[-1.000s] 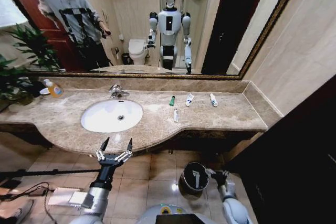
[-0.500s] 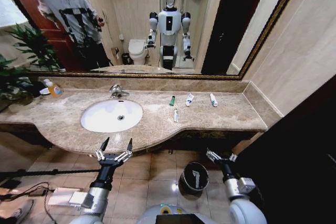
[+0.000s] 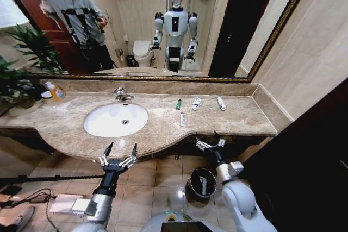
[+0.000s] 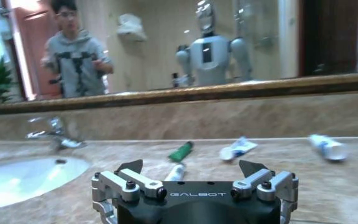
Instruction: Pick up the trash from the sink and place it in the trash bin.
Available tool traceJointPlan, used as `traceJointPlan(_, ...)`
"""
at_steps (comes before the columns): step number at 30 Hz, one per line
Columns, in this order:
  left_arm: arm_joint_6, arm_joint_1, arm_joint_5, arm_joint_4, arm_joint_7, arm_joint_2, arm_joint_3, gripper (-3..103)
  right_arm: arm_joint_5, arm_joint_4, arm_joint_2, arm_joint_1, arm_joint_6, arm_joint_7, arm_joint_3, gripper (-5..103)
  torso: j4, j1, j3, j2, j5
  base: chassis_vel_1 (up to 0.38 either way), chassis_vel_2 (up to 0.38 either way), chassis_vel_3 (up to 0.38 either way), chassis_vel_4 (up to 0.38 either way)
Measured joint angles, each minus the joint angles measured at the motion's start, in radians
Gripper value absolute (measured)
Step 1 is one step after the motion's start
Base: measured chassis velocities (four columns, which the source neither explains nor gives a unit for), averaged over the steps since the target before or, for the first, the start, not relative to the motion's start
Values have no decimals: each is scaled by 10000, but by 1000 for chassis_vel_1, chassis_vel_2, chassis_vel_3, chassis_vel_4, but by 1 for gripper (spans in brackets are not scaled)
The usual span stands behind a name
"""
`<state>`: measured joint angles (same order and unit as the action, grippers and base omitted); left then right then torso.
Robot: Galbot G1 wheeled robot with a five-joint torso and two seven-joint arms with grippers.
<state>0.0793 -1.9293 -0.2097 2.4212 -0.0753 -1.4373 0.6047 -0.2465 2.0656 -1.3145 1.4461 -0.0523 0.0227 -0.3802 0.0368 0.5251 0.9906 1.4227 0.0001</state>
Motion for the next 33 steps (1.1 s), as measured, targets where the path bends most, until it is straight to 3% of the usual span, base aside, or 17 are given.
traceJointPlan(12,-1,0,0,0,-1,0,0,100,75,-2521,305,-2985,-716,484,1751,100,0,0,0,0,-3,0,0,0,0)
traceJointPlan(24,0,0,0,0,0,1,0,100,552,-4079,-143,-4191,-871,835,2281,103,0,0,-1,-1,-2,0,0,0,0)
traceJointPlan(29,0,0,0,0,-1,0,0,100,601,-4291,-200,-4260,-840,849,2280,84,0,0,-1,0,-2,0,0,0,0)
traceJointPlan(31,0,1,0,0,0,1,0,100,611,-4333,-214,-4266,-833,856,2280,84,0,0,-1,0,-2,0,0,0,0)
traceJointPlan(33,0,0,0,0,-1,1,0,100,629,-4436,-268,-4310,-810,904,2280,68,0,-1,-1,0,-2,0,0,0,0)
